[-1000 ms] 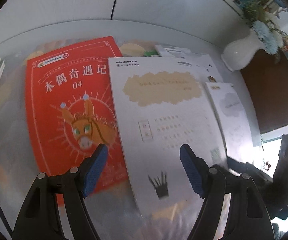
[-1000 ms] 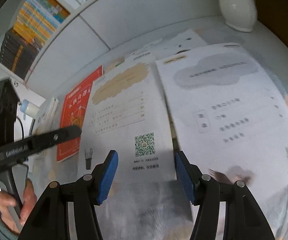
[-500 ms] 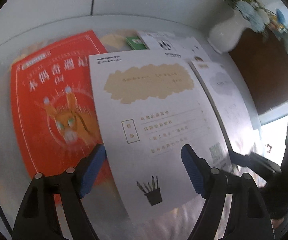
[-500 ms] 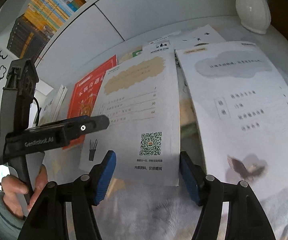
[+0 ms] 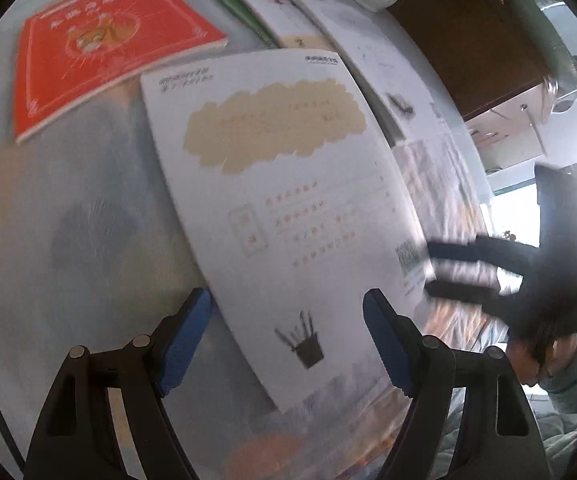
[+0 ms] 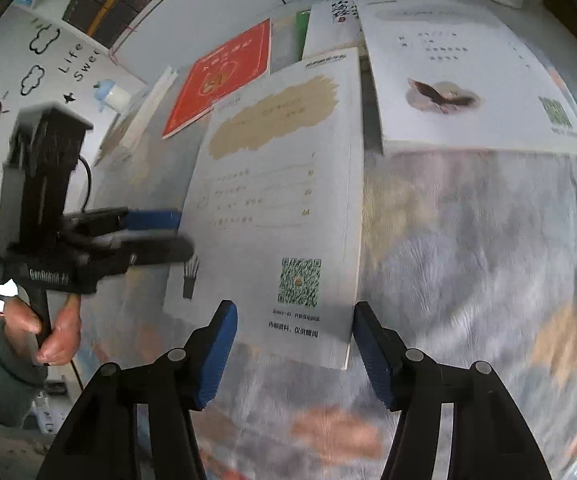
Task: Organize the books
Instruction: 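Lift the white booklet off the table and tilt it upright with both grippers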
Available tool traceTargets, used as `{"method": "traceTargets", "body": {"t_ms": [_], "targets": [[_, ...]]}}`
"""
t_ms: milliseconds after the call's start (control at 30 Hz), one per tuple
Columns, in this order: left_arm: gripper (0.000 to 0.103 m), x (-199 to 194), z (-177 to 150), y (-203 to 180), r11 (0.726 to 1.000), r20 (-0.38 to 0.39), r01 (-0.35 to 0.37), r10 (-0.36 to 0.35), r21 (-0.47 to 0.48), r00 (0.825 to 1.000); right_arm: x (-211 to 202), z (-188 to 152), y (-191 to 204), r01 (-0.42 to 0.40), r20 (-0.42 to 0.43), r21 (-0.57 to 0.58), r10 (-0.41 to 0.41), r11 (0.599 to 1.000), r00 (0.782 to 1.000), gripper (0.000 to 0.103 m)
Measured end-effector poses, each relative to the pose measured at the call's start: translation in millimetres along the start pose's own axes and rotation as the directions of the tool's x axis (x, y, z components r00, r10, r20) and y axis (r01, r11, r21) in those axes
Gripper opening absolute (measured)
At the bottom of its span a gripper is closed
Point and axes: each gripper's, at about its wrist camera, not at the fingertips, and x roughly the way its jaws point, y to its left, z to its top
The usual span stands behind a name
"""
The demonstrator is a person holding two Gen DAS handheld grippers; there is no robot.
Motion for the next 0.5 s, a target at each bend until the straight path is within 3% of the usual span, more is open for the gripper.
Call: {"method": "traceTargets", "body": {"t_ms": [100, 233, 367, 500], "targets": [[0.076, -2, 1, 2, 1.0, 0.03, -0.01, 0.011, -0.03, 0.999, 3, 11, -12, -0.034, 0.042, 0.066, 0.031, 0.997, 0.999, 0.058], [0.076, 0, 2, 6, 0.998, 0.074, -0.007, 0.011, -0.058, 0.997, 16, 38, -5, -0.007, 0.126, 0.079, -0.003, 0.997, 0.992, 0.059], [0.082, -2, 0, 10, 0.997, 0.104, 0.011, -0.003, -0.076, 0.995, 17, 45, 2, -0.017, 0.155, 0.087, 0.003, 0.996, 0.988, 0.059], [0.082, -7, -5, 17, 0.996, 0.118, 0.042, -0.033, -0.073, 0.993, -5, 42, 4, -0.152, 0.194, 0.119, 0.127, 0.981, 0.973, 0.059]]}}
